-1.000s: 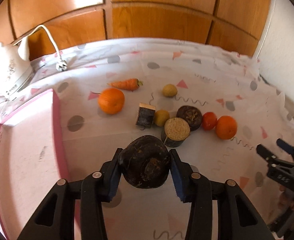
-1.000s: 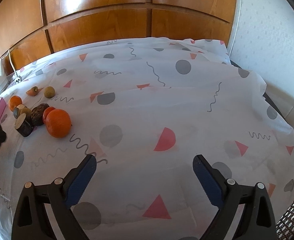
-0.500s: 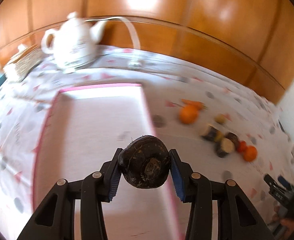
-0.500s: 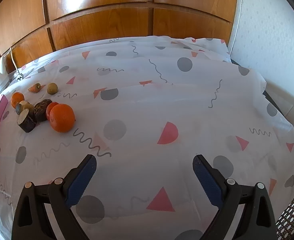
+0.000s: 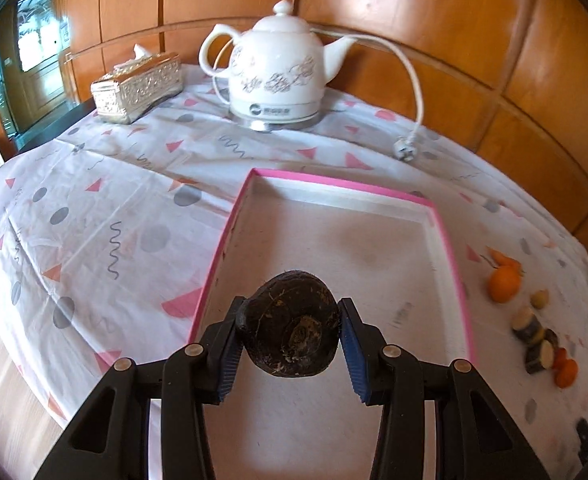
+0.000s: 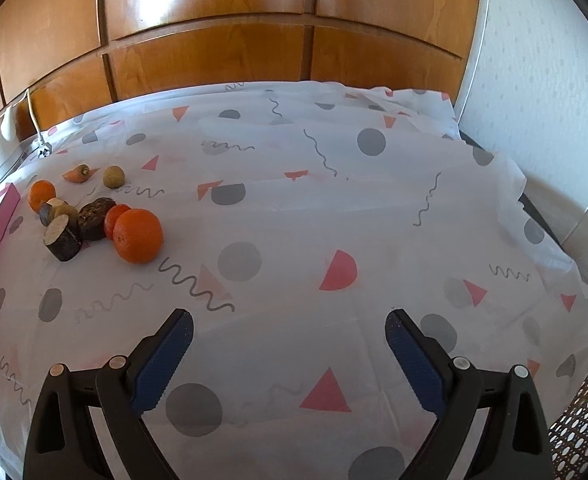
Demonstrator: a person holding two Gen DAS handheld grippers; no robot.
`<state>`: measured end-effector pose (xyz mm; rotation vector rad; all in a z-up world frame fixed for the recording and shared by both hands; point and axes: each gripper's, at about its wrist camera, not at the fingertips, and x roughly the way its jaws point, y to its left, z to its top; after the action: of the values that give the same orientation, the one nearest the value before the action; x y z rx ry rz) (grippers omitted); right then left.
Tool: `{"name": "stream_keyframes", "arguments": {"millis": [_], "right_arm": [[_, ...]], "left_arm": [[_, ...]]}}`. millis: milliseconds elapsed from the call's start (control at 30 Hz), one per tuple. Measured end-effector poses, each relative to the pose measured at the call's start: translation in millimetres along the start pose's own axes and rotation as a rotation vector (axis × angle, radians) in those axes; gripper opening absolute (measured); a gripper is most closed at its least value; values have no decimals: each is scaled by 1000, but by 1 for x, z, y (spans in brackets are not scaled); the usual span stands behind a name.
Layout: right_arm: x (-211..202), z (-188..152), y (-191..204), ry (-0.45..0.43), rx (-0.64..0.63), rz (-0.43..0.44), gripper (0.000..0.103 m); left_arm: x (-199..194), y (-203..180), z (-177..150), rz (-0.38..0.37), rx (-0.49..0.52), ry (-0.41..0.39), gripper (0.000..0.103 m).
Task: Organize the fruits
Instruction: 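Carry the dark fruit with the left gripper into the pink tray and release, then reach the right gripper to the large orange and grasp it while the left gripper withdraws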
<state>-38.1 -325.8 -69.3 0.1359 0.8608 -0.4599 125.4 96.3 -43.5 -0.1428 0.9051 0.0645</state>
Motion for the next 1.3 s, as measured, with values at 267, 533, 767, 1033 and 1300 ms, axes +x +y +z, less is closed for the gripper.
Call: {"name": "stream_keyframes", "arguments": {"millis": [267, 533, 767, 1033, 1300], "right_arm": [[-2, 1, 3, 5, -11, -14, 98], [1, -2, 2, 21, 1, -8, 98], [2, -3, 3, 26, 7, 1, 98], [0, -4, 5, 23, 4, 14, 98], [-2, -4, 8, 15, -1, 43, 98]], "left_arm": [[9, -5, 1, 38, -6, -10, 46], [7, -1, -6, 66, -33, -21, 49], [-22, -4, -10, 38, -38, -80, 55], [-57, -18, -24, -23, -7, -124, 62], [-72, -27, -46, -64, 23, -111, 64]]}}
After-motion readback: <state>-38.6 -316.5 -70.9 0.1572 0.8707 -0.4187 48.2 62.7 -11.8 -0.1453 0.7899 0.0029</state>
